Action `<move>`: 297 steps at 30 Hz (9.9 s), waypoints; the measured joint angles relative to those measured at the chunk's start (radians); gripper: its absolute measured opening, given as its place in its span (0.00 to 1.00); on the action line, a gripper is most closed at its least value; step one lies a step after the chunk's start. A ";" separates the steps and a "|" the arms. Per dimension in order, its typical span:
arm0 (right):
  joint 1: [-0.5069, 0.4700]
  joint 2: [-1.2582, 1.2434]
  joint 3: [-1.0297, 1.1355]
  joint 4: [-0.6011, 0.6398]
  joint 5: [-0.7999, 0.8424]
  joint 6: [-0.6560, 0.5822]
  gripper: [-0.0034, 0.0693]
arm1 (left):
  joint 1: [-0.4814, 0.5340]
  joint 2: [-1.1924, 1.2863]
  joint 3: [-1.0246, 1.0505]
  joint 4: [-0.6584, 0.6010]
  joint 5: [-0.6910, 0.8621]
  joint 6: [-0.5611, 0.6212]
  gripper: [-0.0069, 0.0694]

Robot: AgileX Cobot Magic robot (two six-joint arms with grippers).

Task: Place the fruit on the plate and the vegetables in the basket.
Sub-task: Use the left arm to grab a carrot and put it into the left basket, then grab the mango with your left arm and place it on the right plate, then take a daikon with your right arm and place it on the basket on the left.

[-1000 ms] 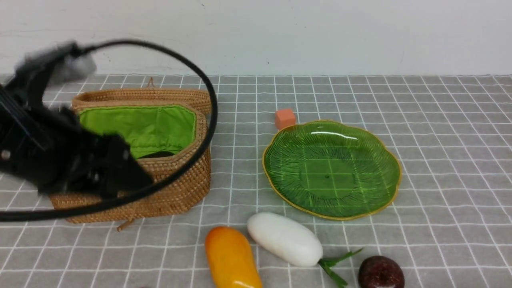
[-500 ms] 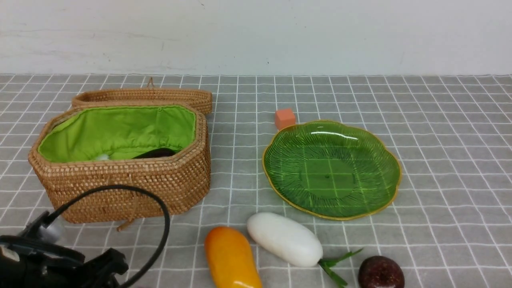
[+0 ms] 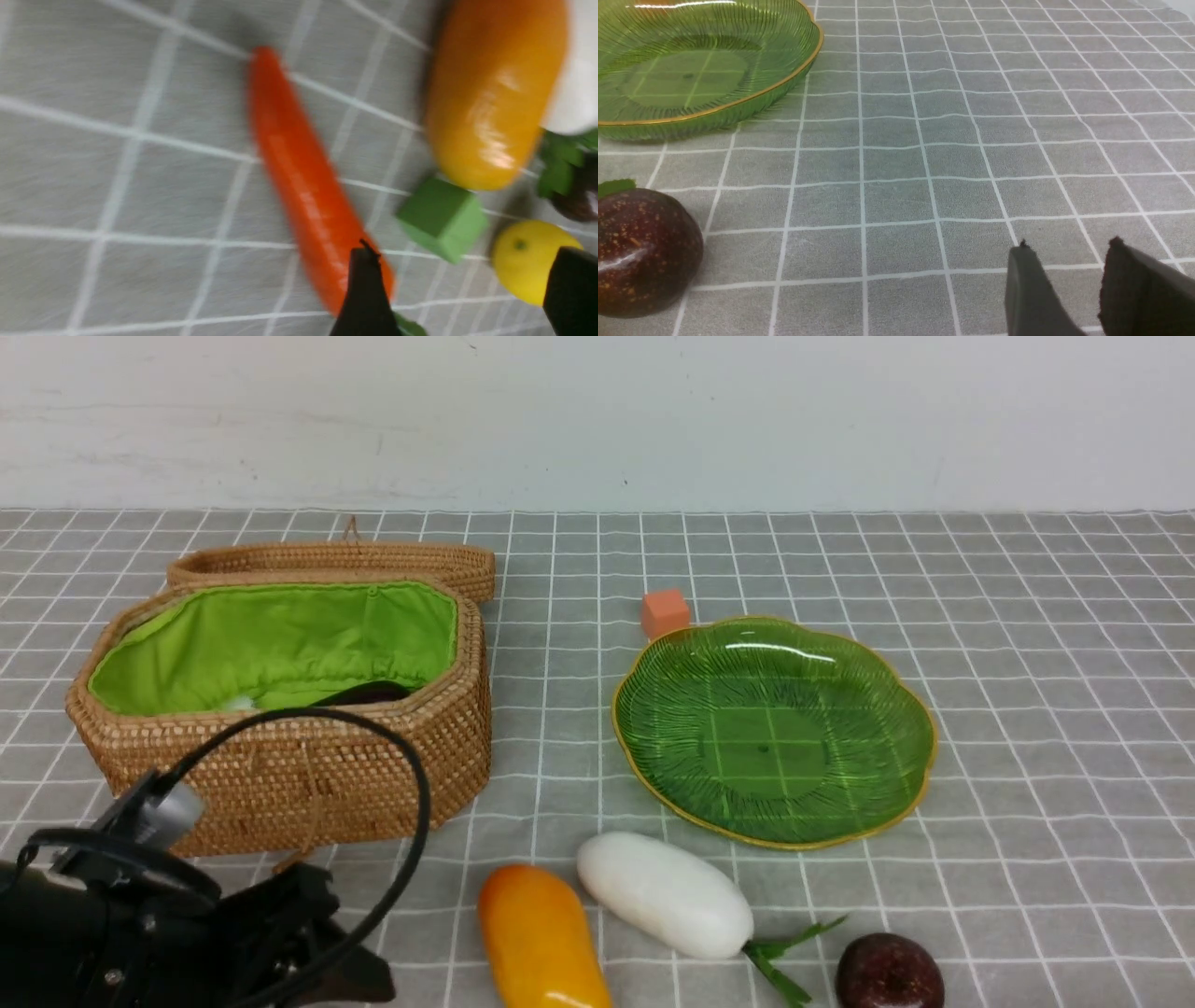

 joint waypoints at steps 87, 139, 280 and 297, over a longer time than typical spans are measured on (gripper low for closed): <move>0.000 0.000 0.000 0.000 0.000 0.000 0.38 | 0.075 0.594 -0.960 0.658 -0.038 -1.114 0.85; 0.000 0.000 0.000 0.000 0.000 0.000 0.38 | -0.449 0.607 -0.550 0.660 0.006 -0.652 0.79; -0.001 -0.001 0.000 0.001 -0.001 0.000 0.38 | -0.298 -0.983 0.244 1.004 -0.257 -0.328 0.07; -0.001 -0.001 0.000 0.001 -0.001 0.000 0.38 | 0.058 -1.165 0.587 0.934 -0.346 -0.153 0.09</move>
